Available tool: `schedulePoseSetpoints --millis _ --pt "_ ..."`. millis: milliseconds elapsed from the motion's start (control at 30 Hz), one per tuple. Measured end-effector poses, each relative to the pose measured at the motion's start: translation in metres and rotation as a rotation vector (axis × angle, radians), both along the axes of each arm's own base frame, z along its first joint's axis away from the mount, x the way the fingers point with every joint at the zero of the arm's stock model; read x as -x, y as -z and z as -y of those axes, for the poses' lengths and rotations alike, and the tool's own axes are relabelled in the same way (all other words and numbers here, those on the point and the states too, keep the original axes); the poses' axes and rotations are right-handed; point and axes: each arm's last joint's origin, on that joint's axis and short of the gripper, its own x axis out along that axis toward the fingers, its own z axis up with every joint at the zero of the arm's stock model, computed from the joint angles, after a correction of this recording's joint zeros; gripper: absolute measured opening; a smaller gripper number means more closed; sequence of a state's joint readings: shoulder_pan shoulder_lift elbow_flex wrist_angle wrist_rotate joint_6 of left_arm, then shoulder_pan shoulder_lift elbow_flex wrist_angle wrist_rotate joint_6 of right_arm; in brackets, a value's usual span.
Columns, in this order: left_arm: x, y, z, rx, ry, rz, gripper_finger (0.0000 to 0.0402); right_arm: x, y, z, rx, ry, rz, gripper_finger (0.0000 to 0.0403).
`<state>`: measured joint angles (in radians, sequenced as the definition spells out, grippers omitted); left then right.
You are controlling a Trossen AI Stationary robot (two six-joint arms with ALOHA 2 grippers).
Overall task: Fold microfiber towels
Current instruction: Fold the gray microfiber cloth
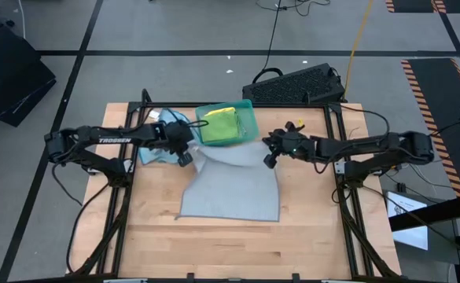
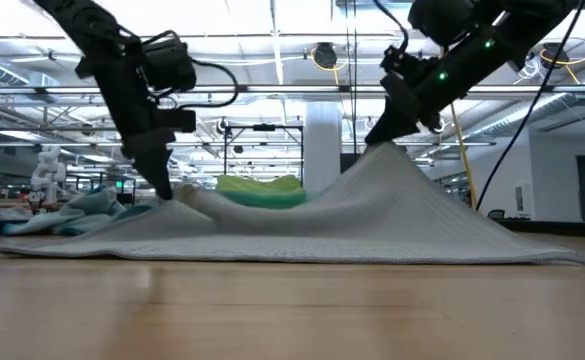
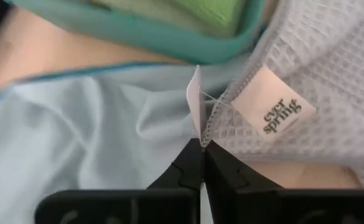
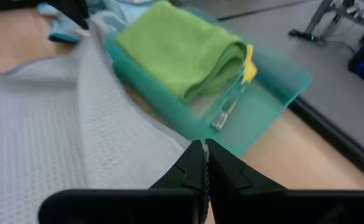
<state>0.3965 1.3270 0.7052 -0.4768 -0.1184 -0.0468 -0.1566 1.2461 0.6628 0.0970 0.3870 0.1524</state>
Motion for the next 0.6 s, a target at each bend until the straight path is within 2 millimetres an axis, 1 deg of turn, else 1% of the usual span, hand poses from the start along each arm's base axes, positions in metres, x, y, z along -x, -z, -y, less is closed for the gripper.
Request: schedulePoseSetpoints --millis 133,300,467,600 --pt "-0.004 -0.016 -0.003 -0.049 0.047 -0.041 0.0005 0.003 -0.007 -0.001 -0.004 -0.026 0.023 0.0004" --pt "-0.004 -0.026 -0.003 -0.07 0.116 -0.113 0.0018 0.005 -0.006 -0.002 -0.005 -0.028 0.022 0.0004" --pt "-0.003 -0.025 -0.003 -0.078 0.134 -0.118 0.0018 0.007 -0.002 -0.002 -0.014 -0.025 0.011 0.0004" --pt "-0.002 -0.017 -0.002 -0.077 0.145 -0.114 0.0033 0.007 -0.001 -0.002 -0.018 -0.028 0.011 0.0004"
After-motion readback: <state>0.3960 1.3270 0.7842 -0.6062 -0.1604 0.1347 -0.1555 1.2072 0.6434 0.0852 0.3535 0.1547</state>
